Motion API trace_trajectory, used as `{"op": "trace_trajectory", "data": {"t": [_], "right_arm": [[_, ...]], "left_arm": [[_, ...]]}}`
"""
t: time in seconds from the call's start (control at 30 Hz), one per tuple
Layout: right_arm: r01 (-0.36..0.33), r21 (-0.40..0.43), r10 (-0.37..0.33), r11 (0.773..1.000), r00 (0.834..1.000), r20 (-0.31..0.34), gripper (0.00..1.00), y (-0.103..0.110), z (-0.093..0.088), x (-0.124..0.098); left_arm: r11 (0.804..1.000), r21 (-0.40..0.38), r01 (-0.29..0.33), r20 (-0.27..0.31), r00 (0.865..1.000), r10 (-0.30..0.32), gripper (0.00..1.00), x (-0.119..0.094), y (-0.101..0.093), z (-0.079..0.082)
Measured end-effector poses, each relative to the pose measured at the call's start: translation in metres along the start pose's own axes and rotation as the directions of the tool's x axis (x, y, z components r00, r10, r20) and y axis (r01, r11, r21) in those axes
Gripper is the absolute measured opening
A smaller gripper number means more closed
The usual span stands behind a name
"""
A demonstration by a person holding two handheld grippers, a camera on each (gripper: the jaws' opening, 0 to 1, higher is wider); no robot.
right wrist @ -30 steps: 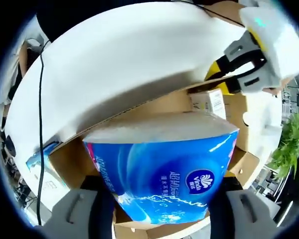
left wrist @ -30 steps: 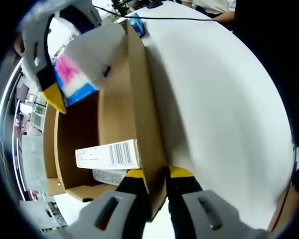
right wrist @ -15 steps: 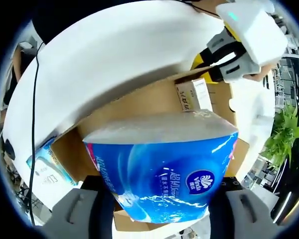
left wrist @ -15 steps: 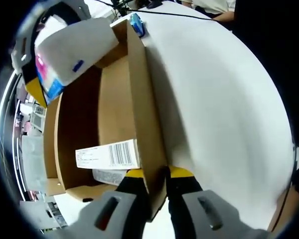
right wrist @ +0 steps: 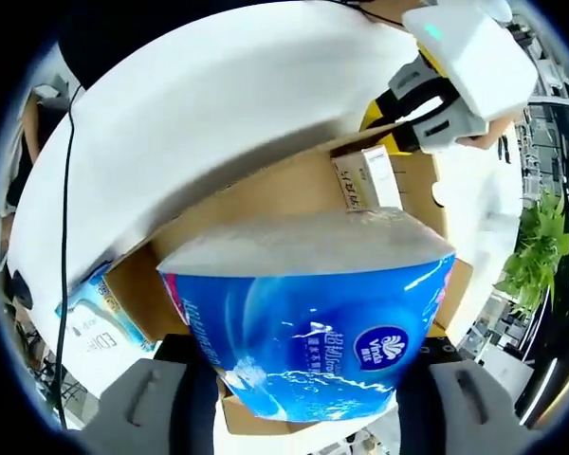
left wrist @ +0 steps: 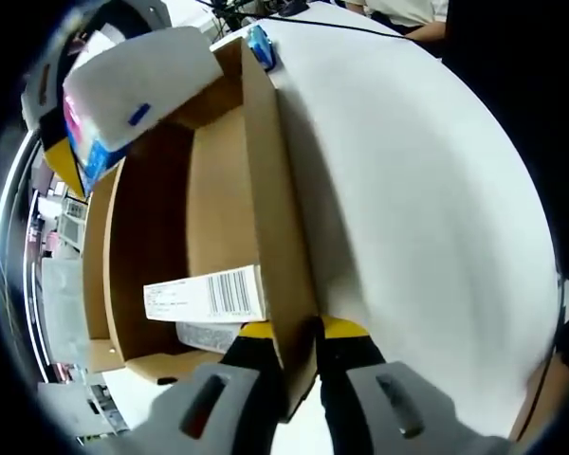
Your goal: Operate the shoe box by opening the lid, removing the specified soft item, and placing it in the target area until the item is outside and the box remains undamaged.
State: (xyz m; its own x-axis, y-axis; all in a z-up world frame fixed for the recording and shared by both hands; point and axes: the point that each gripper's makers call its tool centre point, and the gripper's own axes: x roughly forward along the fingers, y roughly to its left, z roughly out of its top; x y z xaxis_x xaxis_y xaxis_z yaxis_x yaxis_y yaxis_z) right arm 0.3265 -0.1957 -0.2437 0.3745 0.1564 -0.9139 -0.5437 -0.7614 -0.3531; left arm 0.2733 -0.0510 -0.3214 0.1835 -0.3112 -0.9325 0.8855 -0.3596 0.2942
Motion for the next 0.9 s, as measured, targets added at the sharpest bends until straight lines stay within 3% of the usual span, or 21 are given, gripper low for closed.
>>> {"op": "trace_trajectory", "data": {"t": [0.63, 0.9], "right_arm": [[0.019, 0.048, -0.017, 0.999, 0.999, -0.039, 0.76, 0.009, -0.013, -0.017], [0.046, 0.069, -0.043, 0.997, 0.998, -0.05, 0.75, 0.01, -0.009, -0.03]], "left_arm": [[1.0, -0.001, -0.001, -0.002, 1.0, 0.001, 0.11, 0.0, -0.001, 0.0], [1.0, 0.0, -0.001, -0.003, 1.0, 0.001, 0.11, 0.0, -0.001, 0.0]]}}
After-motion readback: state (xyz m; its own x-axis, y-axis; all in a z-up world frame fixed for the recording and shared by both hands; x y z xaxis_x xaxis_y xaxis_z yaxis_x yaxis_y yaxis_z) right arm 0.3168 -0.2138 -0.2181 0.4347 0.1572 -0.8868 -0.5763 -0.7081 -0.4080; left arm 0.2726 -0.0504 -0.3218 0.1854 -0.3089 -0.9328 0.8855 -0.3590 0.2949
